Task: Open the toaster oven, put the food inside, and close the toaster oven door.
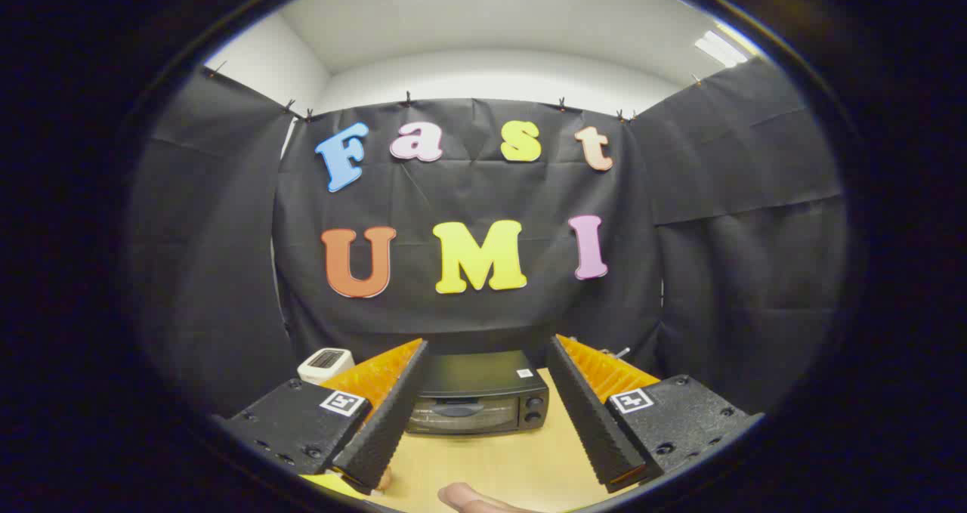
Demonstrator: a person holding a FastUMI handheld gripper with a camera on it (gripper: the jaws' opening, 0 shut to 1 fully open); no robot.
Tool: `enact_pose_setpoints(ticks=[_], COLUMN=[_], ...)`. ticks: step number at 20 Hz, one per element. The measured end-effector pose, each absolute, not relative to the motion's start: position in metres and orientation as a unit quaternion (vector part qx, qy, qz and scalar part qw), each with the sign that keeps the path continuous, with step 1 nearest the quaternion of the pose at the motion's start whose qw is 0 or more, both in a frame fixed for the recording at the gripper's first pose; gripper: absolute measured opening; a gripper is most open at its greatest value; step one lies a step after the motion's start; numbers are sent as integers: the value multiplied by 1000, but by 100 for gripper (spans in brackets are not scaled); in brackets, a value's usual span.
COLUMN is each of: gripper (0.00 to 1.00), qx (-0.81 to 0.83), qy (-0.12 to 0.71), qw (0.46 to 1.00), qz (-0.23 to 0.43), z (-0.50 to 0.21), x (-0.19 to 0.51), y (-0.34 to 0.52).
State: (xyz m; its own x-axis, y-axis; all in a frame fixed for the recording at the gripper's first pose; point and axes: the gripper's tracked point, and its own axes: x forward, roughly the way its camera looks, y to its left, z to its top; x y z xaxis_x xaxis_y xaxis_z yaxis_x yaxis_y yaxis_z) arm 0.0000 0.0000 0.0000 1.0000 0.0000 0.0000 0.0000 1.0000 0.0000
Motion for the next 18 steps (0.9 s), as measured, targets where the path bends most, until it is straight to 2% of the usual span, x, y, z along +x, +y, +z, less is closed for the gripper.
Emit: enact_pose_setpoints(ticks=[9, 18], gripper=[100, 100], qx=[-21, -63], qy=[14, 77], qw=[1000, 995], qz=[-6, -19], z=[-15, -73], x=[14, 67], y=[-13, -19])
